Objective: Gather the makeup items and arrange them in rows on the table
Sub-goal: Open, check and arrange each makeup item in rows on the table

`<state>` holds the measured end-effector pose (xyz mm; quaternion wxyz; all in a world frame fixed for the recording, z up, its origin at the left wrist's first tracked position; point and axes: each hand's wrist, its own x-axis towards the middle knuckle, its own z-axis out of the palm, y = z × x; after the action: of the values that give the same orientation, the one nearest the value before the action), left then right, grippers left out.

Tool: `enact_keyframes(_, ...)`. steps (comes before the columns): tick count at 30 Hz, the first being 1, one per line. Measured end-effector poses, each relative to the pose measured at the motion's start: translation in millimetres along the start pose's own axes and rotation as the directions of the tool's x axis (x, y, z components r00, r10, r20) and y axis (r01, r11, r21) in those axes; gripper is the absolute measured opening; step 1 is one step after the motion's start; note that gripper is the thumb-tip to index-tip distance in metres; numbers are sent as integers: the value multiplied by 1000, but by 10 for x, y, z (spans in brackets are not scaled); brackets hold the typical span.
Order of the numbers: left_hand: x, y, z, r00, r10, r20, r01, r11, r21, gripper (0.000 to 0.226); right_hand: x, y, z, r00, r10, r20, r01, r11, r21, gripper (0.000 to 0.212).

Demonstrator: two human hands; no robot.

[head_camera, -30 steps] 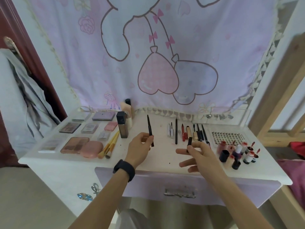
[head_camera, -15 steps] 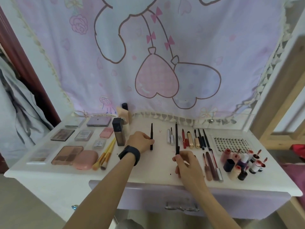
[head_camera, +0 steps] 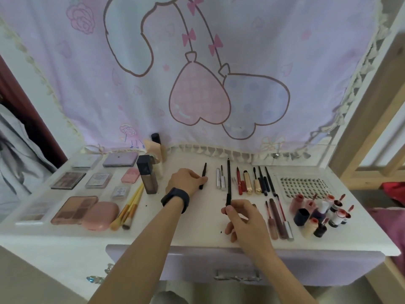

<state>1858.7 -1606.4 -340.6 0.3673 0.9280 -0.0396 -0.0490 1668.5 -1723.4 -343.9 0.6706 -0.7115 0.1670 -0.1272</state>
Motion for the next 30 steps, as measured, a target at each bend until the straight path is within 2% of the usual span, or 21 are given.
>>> enact_keyframes(5,-67,-78,2,996,64,-58,-62,997,39,32,53,-73,-36,1000,26,6,-26,999,-40,8)
enact_keyframes(8,-102,-141,46,991,90,-97,-83,994,71,27,207,-233,-34,999,-5,31,10,988,-156,7)
enact_keyframes(10,-115,-165,87,986,92,-138,-83,994,72,27,401,-362,5,999,-29,40,39,953,-301,9)
enact_keyframes(13,-88,-179,101,984,92,-154,-86,995,42,26,788,-496,111,998,-41,45,59,828,-558,8)
enact_keyframes(18,-55,-227,121,978,113,-173,-105,993,52,26,1298,-575,363,995,-3,104,92,494,-865,19)
enact_keyframes(20,-50,-229,131,976,115,-186,-107,993,52,27,1402,-591,456,993,-2,118,107,427,-898,21)
enact_keyframes(27,-54,-235,119,973,144,-181,-136,989,55,28,1484,-549,642,990,19,141,129,305,-943,14)
enact_keyframes(30,-54,-225,116,974,144,-175,-135,989,65,27,1482,-541,618,990,6,141,131,328,-936,20)
